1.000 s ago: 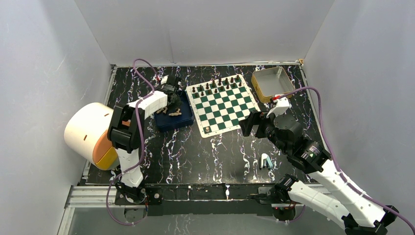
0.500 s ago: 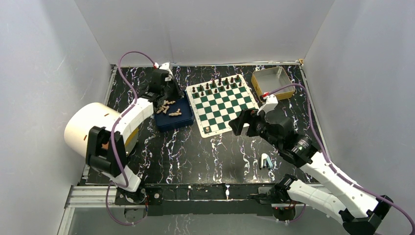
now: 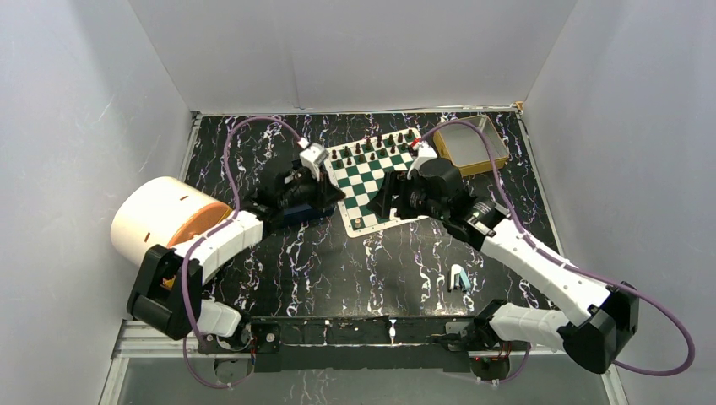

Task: Set up the chess pieces on the board
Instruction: Pick up the chess piece from the storage box, then place the chess piece on the chessboard.

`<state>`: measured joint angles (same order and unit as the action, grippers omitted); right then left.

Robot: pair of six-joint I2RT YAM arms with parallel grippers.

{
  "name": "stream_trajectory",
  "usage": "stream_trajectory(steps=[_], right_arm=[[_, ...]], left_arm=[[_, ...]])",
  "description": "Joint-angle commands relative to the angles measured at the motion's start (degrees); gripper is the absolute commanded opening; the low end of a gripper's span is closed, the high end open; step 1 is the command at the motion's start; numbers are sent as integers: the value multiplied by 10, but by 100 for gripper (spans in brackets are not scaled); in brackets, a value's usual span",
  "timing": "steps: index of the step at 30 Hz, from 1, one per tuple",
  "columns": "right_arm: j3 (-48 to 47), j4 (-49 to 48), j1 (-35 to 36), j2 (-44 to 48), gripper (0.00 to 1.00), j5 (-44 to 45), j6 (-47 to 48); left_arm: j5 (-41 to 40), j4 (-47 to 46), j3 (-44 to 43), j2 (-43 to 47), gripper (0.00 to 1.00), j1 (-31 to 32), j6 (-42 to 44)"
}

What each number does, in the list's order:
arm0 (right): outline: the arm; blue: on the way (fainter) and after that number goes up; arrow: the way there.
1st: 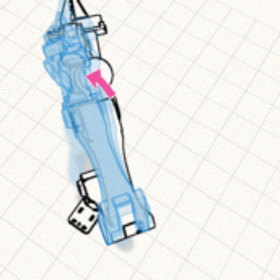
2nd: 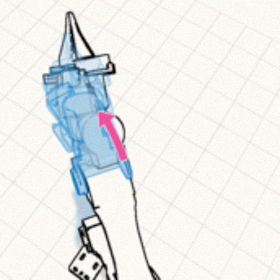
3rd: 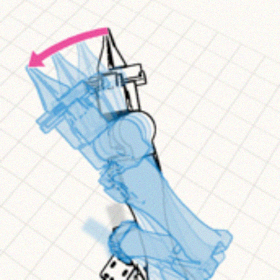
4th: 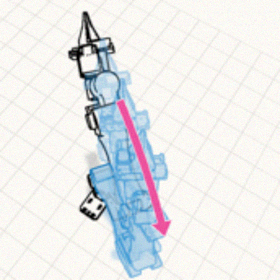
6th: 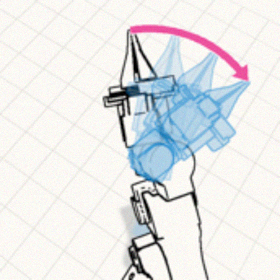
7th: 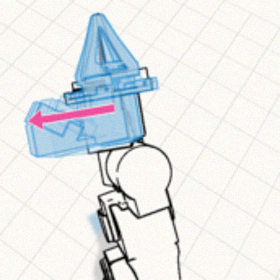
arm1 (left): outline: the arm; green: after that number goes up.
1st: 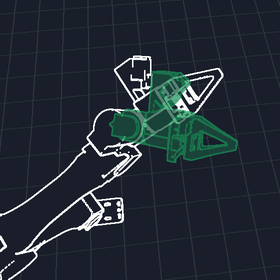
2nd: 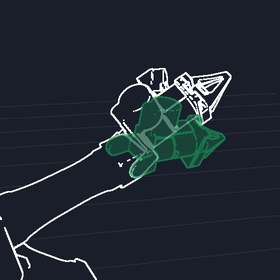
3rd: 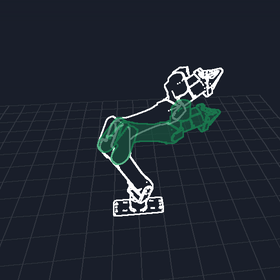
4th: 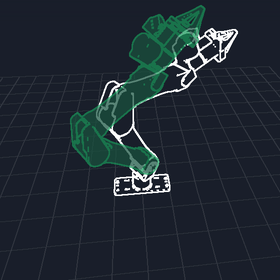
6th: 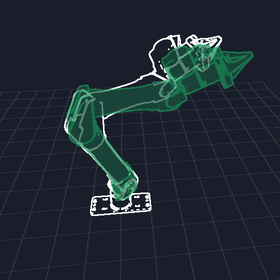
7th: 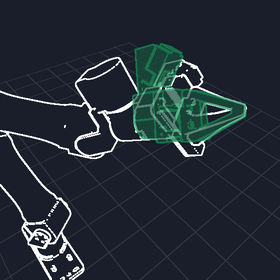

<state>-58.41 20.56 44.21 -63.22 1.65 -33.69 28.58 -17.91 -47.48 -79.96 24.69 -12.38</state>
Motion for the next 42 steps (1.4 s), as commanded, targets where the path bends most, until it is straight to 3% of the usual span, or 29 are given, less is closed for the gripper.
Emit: stream_trajectory(steps=[1,7,15,20,37,42], right_arm=[[-39,-42,-23,-18,78,-59,-1],[-48,-75,-139,-64,68,-226,-75],[-51,-73,-148,-119,57,-305,-68],[-59,-84,-148,-155,56,-310,-115],[-63,-134,-111,-229,48,-324,-127],[-62,-89,-111,-194,47,-232,-104]], left_arm=[[56,-103,33,48,0,45,143],[112,-130,66,50,0,63,220],[125,-134,79,56,0,77,311],[145,-93,60,41,0,77,365],[138,-116,71,23,0,78,347],[95,-155,74,14,0,83,292]])
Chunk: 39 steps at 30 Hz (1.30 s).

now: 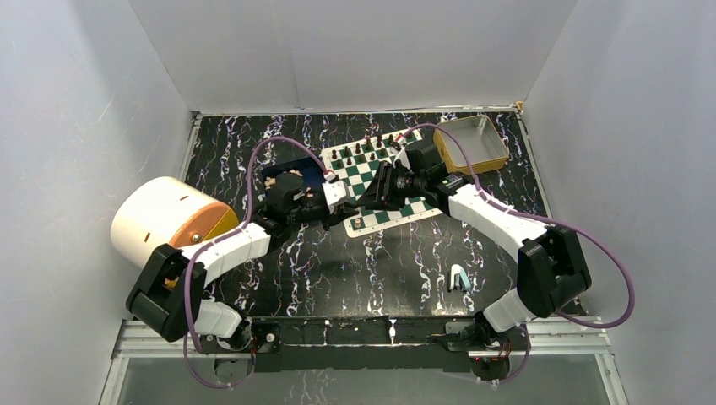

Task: Set up the chess pieces on the board
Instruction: Place the chess piece on the chessboard.

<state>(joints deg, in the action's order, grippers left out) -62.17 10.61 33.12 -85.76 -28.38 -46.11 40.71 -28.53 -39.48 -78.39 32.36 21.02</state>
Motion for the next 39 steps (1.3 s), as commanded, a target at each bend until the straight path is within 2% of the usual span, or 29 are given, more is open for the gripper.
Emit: stream_trajectory(steps=[1,6,11,14,19,29,39], right_arm=[[-19,17,-1,45,47,93,23],[5,37,-8,120,49,162,31],[54,13,-8,251,54,223,31],[64,21,-8,311,58,252,43],[65,45,-9,355,63,261,55],[95,41,-8,443,71,338,56],[85,49,-8,444,75,349,73]], left_arm=[[-39,-60,-6,-5,0,7,-59],[-92,-103,-27,-36,0,18,-153],[-186,-138,-54,-88,0,59,-235],[-236,-160,-73,-125,0,75,-259],[-334,-180,-100,-192,0,78,-288],[-362,-187,-151,-279,0,80,-309],[-372,-179,-165,-316,0,86,-328]])
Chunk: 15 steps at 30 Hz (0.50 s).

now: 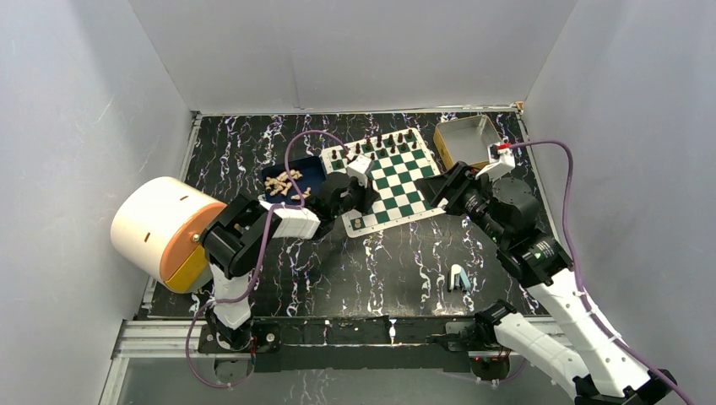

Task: Set up the chess pieces on the board
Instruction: Place the chess piece on the chessboard.

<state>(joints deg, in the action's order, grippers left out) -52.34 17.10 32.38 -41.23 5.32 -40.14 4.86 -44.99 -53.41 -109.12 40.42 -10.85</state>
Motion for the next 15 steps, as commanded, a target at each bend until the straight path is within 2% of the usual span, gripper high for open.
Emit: stream_trajectory(steps=[1,15], right_arm=[[-14,-16,-1,-2,75,13,14],[14,-30,-1,5,76,0,12]], left_arm=[[-14,-14,-27,-11,0,5,-12],[-15,-12,-37,-34,0,14,-4]])
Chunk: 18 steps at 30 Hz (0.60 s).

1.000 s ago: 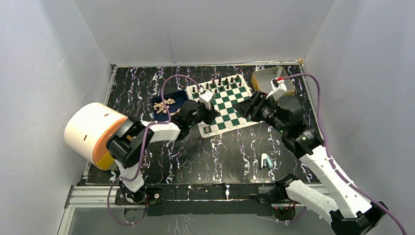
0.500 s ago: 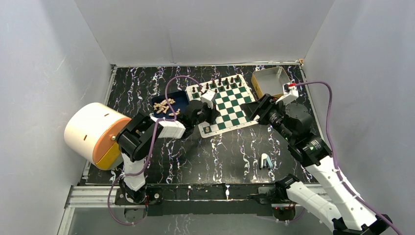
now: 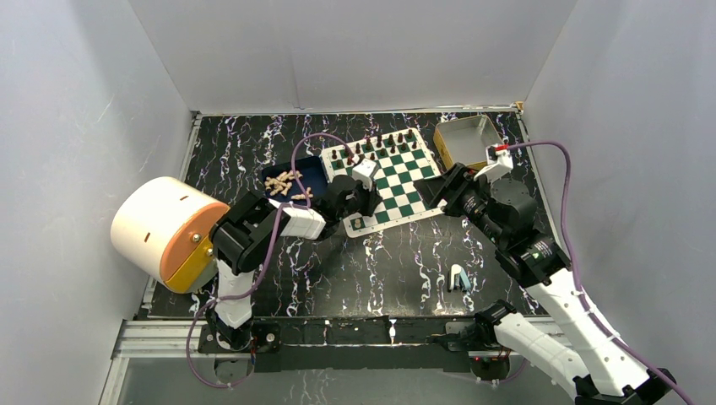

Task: Set up the chess pieces on the board
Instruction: Place the chess piece on the chessboard.

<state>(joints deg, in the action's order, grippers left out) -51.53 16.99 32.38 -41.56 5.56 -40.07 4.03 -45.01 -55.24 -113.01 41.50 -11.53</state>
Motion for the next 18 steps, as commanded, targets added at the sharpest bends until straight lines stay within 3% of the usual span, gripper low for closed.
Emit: stream_trajectory(steps=[1,6,11,18], right_arm=[[9,-26,-1,4,76,-3,15],[46,-23,-1,-31,75,-16,27],[82,-92,0,-62,72,-60,78],[196,-359,0,-37,62,-92,196]], left_arm=[[-5,-12,-16,15,0,4,-1],[-11,42,-13,96,1,3,-75],[22,123,-28,180,1,3,-137],[29,215,-41,287,1,3,-229]])
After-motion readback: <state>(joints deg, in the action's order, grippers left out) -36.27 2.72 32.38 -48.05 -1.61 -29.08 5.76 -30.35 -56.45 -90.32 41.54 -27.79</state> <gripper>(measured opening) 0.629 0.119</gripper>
